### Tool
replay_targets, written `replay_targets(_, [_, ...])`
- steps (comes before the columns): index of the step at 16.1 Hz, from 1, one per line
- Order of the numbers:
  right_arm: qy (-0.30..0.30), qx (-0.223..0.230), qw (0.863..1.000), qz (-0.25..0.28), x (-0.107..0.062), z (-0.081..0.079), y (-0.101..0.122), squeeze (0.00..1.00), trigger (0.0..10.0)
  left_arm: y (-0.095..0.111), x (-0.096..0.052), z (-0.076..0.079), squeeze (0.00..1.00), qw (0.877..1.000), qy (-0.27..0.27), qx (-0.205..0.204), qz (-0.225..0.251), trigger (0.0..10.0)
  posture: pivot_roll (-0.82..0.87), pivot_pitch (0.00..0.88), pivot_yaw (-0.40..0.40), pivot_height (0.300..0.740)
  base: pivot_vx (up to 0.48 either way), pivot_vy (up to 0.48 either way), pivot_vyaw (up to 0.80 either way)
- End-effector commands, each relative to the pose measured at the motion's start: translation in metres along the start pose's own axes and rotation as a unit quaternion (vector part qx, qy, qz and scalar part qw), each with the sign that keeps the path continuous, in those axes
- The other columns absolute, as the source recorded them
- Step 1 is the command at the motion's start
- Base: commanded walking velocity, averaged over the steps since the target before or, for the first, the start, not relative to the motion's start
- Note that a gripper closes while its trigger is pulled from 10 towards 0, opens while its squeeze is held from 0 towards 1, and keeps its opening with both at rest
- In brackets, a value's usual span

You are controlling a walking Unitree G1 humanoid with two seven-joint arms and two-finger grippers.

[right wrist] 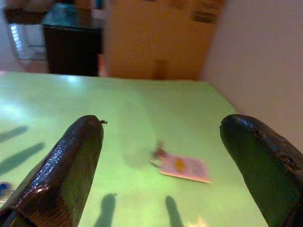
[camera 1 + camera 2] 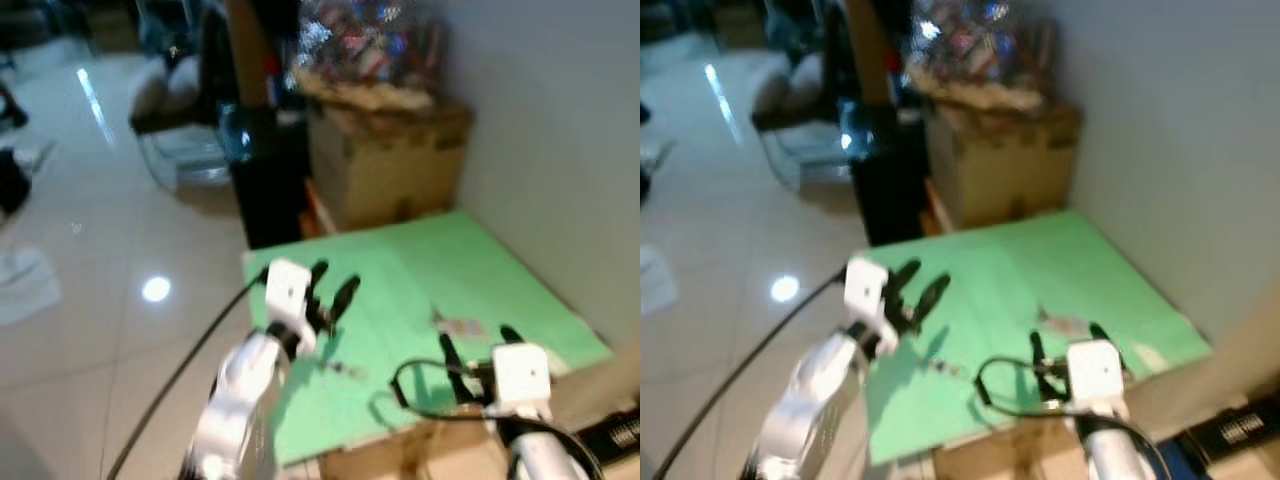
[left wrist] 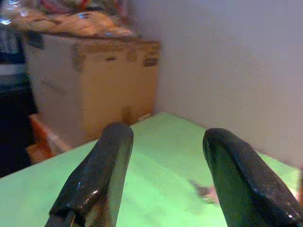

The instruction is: Hang keys on a hook

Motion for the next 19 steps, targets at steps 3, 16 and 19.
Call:
replay_targets(3, [0.002,0.003,1.000,-0.016,-0.007,-0.002,-0.009,0.00,10.0,-0.023,0.000,-0.007,0.00,0.999,0.001,0.005,-0.043,10.0,-0.26,0.065,0.039,0.740,0.000,0.000,-0.73])
replay_targets(16, [-0.014,0.004,0.999,0.036,0.014,0.011,0.015,0.00,10.0,-0.027,0.023,-0.054,0.00,0.996,0.086,-0.006,-0.021,10.0,-0.26,0.070,0.057,0.740,0.000,0.000,-0.25])
replay_targets(19, [0.002,0.041,0.999,0.004,0.041,0.015,0.001,0.00,10.0,-0.013,0.007,-0.072,0.00,0.989,0.146,0.010,0.007,10.0,-0.20,0.067,0.029,0.740,0.000,0.000,0.00])
Point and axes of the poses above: a point about 5 cm out from each wrist's last joint towards the gripper, its own x axis pointing out of the wrist towards the gripper, its own y axis along the axis of the wrist's last joint, z = x × y, the point moved 4 cm from there along x, pointing out of the wrist towards the gripper, and after that the axes turned 3 degrees about x, right-handed, at the moved point
